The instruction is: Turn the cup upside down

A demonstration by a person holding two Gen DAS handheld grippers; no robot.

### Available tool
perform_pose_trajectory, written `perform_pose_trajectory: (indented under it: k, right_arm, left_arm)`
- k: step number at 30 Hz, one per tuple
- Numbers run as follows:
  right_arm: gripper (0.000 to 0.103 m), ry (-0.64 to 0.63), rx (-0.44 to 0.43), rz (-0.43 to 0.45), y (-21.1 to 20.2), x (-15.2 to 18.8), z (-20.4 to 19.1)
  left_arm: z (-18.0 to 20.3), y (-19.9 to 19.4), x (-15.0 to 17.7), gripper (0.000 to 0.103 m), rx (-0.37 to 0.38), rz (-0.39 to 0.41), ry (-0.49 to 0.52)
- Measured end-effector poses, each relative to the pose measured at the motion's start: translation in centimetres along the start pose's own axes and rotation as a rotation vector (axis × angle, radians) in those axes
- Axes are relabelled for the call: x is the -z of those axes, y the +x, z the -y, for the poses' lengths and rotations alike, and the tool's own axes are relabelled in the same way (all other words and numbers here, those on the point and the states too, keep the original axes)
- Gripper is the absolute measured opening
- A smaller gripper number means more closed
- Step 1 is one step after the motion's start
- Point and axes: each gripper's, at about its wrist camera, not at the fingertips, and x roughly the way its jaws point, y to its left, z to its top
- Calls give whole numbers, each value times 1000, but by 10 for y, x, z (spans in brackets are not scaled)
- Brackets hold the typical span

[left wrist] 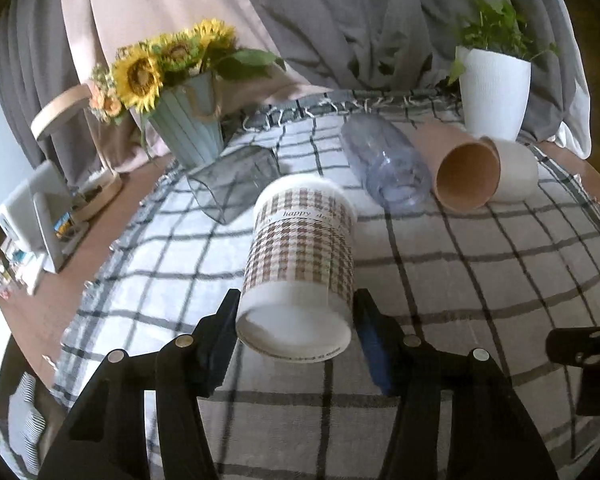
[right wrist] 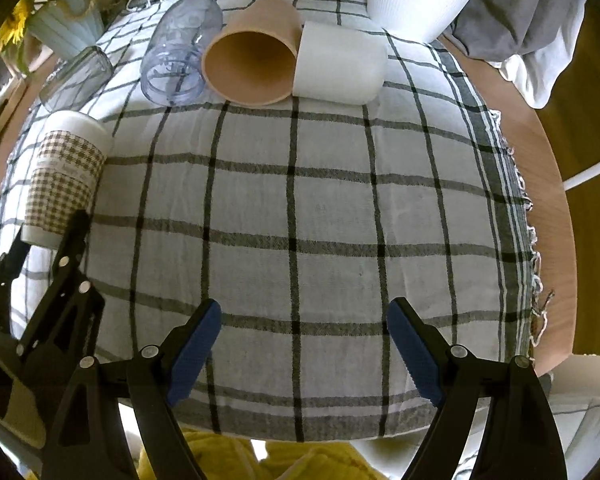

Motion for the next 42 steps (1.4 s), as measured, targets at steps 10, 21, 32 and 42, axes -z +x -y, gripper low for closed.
perform_pose_trajectory:
  k: [10,21,32,42]
  right_arm:
    - [85,42,-64,36,-10,-12,-1]
    - [85,62,-78,29,-10,-18,-2]
    - [85,80,-89,25,-14,-16,-8]
    - [85,109,-85,71,-40,-10,-12]
  left_arm:
    - [-15,1,-25,55,42,-22,-12]
    - [-28,10,-24,55,78,-67,-68]
    - [-35,26,-21,63,123,-202,-95]
    - [-54,-9,-35,101,142,-197,-93]
